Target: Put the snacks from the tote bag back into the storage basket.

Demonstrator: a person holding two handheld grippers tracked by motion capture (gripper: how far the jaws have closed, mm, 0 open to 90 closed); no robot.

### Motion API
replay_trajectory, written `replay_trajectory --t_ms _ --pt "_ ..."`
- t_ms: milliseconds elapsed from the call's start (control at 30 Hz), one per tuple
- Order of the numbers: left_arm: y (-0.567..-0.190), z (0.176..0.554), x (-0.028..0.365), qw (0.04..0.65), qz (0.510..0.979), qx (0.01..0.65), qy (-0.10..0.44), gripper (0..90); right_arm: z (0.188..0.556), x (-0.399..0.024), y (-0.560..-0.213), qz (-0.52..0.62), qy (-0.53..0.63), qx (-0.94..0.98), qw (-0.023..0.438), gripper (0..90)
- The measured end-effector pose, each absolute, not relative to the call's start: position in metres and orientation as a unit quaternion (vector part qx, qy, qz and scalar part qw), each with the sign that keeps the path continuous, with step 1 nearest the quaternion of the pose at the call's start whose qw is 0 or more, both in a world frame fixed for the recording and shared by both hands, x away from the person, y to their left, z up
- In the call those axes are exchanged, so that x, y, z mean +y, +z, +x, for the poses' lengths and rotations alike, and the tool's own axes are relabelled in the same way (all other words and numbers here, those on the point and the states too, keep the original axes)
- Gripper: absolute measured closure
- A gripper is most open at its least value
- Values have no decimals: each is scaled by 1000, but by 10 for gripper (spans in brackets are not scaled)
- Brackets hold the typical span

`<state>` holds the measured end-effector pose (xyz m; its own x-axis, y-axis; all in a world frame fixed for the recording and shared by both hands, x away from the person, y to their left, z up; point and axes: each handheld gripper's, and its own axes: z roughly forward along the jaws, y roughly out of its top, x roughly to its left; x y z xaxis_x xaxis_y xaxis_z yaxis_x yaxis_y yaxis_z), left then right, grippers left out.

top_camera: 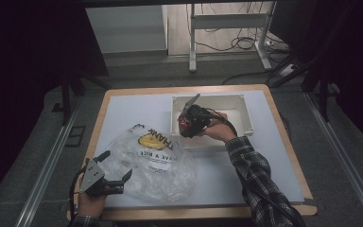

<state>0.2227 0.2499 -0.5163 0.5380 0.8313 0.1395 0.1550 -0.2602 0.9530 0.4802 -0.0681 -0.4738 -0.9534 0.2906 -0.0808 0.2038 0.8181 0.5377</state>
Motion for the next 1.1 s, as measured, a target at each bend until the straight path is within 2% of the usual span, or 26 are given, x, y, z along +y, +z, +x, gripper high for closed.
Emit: replay_trajectory --t_ms 1100 --pt "-516 223 250 502 719 342 337 6 504 -53 -505 97 264 958 63 256"
